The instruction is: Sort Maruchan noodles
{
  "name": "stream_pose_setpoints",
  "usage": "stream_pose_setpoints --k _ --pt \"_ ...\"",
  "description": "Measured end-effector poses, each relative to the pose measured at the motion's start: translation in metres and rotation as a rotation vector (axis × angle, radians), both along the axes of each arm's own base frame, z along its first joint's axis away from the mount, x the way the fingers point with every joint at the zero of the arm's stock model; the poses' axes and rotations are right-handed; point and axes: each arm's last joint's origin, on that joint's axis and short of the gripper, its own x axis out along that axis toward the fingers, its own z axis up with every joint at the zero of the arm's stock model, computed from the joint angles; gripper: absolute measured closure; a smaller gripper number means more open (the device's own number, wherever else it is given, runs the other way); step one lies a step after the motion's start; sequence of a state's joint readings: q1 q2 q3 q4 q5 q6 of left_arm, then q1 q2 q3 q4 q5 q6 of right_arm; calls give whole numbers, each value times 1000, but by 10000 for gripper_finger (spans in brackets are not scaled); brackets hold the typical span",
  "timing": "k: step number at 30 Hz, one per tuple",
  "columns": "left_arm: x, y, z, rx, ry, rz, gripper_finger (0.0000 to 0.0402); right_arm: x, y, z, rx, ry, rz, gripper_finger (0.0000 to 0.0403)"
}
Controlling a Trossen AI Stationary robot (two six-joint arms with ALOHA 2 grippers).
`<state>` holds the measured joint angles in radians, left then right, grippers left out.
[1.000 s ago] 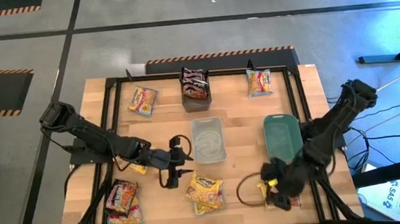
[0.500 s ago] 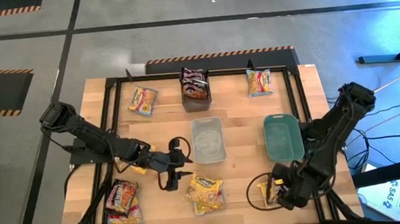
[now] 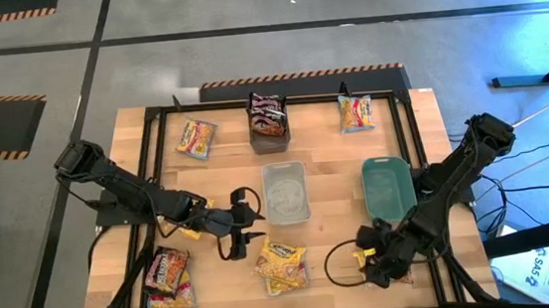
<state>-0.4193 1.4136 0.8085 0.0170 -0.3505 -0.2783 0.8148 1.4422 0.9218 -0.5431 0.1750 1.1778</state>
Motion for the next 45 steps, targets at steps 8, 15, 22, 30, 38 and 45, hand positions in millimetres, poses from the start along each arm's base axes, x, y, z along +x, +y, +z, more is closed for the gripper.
stream_pose_setpoints --k 8,15,22,30,38,45 --pt "0 0 0 3 0 5 211 4 1 4 166 86 37 102" --pt "-1 1 -2 12 20 5 211 -17 19 4 316 277 -55 102" --pt "-1 2 -2 12 21 10 211 -30 27 -2 308 352 -120 102" --pt "-1 2 -2 13 20 10 211 -10 17 -7 137 133 -21 102" --pt "-1 2 -2 18 18 18 211 20 -7 -4 -78 -99 31 102" --pt "0 2 0 18 0 28 211 11 -9 9 76 -20 84 102"
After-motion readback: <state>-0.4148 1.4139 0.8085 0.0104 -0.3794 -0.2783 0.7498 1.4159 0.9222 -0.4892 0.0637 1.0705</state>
